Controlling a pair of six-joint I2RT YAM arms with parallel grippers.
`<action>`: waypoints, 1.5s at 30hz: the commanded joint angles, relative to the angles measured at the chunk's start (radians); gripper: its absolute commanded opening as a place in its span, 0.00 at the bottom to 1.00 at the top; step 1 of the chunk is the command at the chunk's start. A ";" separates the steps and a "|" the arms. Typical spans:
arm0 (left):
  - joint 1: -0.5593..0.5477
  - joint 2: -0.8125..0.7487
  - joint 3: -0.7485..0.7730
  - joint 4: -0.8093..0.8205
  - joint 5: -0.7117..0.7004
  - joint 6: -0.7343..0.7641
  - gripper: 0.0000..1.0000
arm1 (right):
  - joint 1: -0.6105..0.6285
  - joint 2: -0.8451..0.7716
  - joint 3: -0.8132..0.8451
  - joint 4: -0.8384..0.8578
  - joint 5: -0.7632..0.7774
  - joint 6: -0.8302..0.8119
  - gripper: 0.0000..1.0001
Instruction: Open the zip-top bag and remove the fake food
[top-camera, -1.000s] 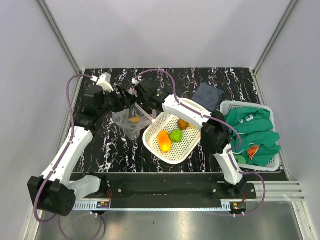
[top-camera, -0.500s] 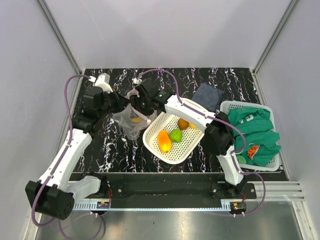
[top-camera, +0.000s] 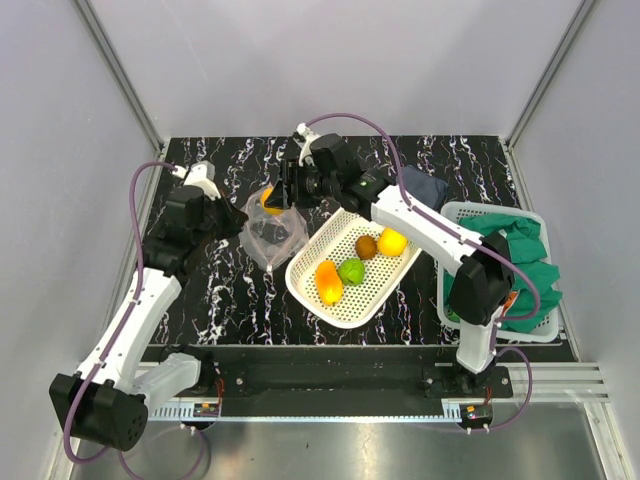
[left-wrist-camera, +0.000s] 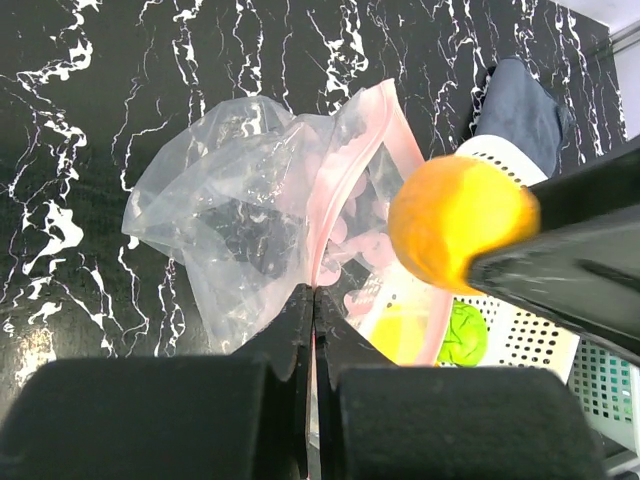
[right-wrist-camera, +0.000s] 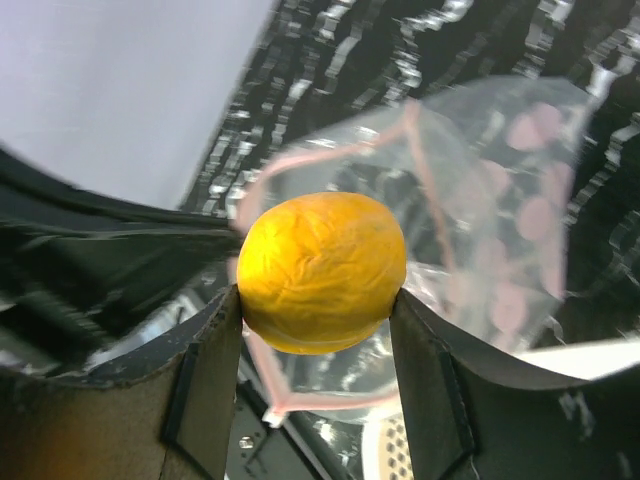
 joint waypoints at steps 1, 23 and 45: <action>0.002 -0.023 -0.001 0.026 -0.034 0.021 0.00 | 0.005 -0.062 -0.017 0.148 -0.105 0.045 0.16; 0.195 0.175 0.370 -0.091 -0.295 0.189 0.00 | -0.153 -0.401 -0.612 -0.111 0.281 -0.054 0.25; 0.175 0.169 0.283 -0.027 -0.029 0.084 0.90 | -0.153 -0.426 -0.686 -0.194 0.381 -0.053 0.95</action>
